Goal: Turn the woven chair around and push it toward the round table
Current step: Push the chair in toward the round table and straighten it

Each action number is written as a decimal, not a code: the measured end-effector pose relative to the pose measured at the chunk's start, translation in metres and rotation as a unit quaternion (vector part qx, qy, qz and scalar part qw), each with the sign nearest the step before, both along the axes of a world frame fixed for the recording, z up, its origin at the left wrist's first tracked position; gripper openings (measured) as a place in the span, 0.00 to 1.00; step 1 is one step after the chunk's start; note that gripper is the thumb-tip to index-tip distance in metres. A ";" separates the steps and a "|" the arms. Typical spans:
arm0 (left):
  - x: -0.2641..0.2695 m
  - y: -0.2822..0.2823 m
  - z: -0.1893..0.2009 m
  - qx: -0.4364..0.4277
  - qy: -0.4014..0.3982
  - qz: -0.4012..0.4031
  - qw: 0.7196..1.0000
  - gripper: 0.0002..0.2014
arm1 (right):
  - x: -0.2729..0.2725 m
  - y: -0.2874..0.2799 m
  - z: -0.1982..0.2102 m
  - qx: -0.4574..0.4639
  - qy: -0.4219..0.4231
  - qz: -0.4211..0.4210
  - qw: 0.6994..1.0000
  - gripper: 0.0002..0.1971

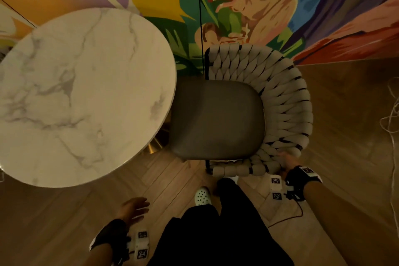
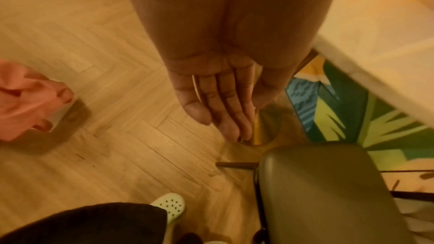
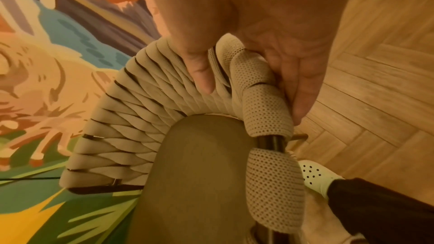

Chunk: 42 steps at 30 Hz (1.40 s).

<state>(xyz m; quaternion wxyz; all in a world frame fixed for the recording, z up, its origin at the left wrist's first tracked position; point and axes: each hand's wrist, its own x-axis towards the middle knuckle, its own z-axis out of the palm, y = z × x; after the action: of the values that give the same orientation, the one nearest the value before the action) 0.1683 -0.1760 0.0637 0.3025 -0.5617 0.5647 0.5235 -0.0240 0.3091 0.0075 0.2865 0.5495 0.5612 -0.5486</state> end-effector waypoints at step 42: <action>-0.161 0.094 0.001 -0.048 0.042 -0.144 0.987 0.05 | -0.227 0.022 -0.003 0.121 0.100 0.305 0.939 0.21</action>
<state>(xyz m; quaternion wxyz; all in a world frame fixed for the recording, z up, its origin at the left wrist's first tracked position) 0.0077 -0.0822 0.0647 0.3232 -0.4660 0.6766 0.4696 -0.2511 0.3314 0.0046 0.3138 0.3248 0.7896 -0.4154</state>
